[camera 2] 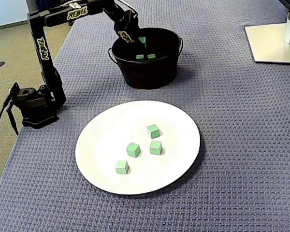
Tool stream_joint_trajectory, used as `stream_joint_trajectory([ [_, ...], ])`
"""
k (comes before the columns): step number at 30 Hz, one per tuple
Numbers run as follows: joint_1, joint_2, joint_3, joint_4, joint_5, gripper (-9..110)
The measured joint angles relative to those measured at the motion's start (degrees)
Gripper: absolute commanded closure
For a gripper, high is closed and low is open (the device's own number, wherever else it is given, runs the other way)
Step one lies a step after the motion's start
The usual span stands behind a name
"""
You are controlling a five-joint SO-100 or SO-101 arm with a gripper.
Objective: Pick up the items on the white plate and put them in the black container.
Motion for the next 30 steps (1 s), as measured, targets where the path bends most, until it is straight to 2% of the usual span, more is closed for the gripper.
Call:
stream_joint_trajectory([
  [5, 1.93, 0.26, 1.05, 0.35, 0.0, 72],
  [11, 8.17, 7.29, -9.67, 13.89, 4.13, 71],
  [18, 28.04, 12.74, -34.89, 32.96, 16.08, 65],
  [23, 45.62, 6.59, -53.09, 44.21, 29.36, 65],
  [30, 57.57, -5.54, -55.11, 46.58, 39.9, 63],
])
